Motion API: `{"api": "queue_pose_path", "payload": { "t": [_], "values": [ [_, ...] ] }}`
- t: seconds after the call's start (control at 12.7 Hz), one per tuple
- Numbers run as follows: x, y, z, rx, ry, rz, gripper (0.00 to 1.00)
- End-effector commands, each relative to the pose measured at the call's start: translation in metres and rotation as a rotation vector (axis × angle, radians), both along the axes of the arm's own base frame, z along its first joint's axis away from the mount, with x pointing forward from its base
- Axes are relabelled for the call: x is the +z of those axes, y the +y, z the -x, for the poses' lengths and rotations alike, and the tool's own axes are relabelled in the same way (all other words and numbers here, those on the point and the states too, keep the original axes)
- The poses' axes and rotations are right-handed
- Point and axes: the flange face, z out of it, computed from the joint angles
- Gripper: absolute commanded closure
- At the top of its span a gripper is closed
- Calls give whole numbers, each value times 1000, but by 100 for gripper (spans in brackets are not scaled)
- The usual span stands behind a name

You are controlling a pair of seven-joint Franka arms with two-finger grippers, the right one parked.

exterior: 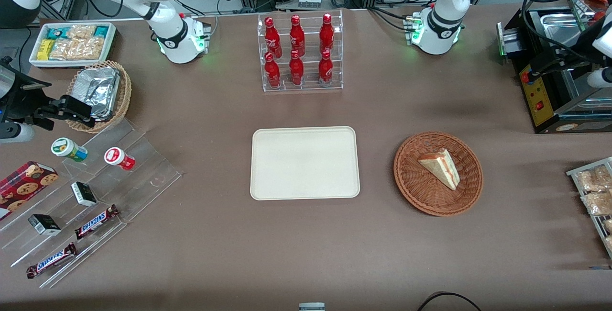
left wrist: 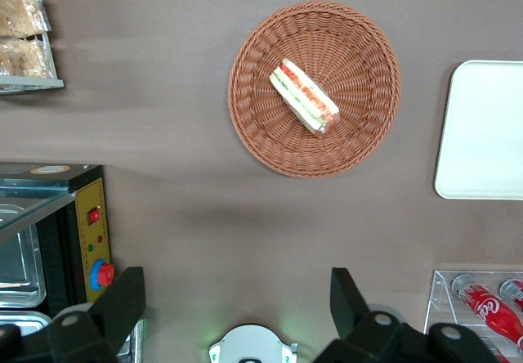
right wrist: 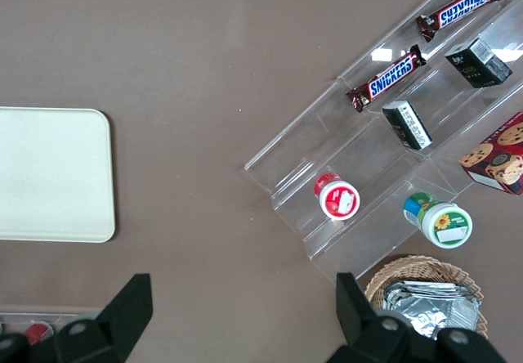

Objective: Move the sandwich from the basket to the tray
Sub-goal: 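Move the left gripper over the wicker basket above the wrapped sandwich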

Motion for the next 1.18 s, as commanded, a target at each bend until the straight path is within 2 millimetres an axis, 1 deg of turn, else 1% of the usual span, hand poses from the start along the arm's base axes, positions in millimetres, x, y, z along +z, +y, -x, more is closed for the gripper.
{"api": "queue_pose_path", "payload": {
  "t": [0.0,0.08,0.24,0.39,0.47,0.63,0.79,1.02,1.1],
  "values": [
    [4,-2,-3,-19,-4,4,0],
    [3,0,-3,-22,-3,5,0],
    [-19,1,-19,-22,26,-12,0],
    [-46,3,-37,-4,57,-50,0],
    [-66,7,-48,26,84,-59,0],
    [-99,8,-69,160,73,-102,0],
    [-132,8,-87,236,61,-121,0],
    [-181,3,-99,373,103,-136,0],
    [-201,-3,-103,430,108,-144,0]
  ]
}}
